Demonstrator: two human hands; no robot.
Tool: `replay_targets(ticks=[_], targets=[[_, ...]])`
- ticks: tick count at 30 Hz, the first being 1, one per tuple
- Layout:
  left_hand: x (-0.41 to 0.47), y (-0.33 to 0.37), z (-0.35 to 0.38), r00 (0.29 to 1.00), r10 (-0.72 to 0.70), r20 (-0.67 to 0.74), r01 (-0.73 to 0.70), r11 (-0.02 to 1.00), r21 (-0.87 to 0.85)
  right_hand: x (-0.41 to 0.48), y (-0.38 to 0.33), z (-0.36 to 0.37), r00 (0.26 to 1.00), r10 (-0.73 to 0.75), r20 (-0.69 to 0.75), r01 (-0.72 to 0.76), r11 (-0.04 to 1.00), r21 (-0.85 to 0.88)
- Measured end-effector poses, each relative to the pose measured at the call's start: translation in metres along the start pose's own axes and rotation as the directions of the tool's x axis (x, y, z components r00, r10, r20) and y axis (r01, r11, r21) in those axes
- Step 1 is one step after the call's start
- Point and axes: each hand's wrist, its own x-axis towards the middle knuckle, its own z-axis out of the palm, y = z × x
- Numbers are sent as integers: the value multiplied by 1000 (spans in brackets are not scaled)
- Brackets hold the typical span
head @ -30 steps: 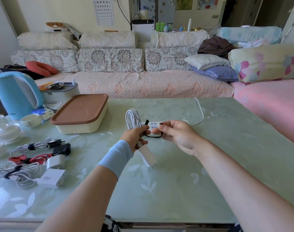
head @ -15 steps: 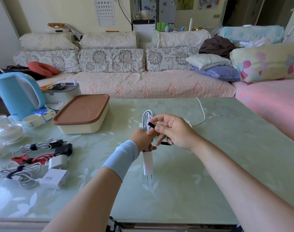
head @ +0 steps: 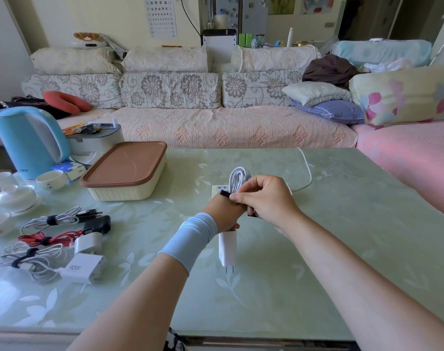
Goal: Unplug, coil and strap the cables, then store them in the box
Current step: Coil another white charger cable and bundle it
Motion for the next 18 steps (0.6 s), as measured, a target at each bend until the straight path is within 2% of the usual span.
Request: replay_targets(ticks=[1,4,6,8,12,16,18], targets=[[0,-3,-1,999,16,-31,-21,989,-145,1,1,0,1000,14,-19,-14,1000,7],[-3,-6,-1,990,121,76,-92,946,-311,2,5,-2,996,53,-75,-51,998,28],[-4,-7,-3,972,166,165,-59,855,-516,3,6,-4,993,89,-83,-84,995,58],[-3,-6,-2,976,156,150,-28,776,-630,5,6,-4,989,112,-94,-105,991,80],[-5,-5,2,998,47,50,-6,786,-618,7,9,-3,988,133,-72,-127,988,89],[-3,-11,-4,999,-42,11,38,729,-683,10,10,-10,986,138,94,-150,979,141],[-2,-12,-9,997,-78,-16,46,727,-685,11,12,-15,971,172,163,-187,979,78]])
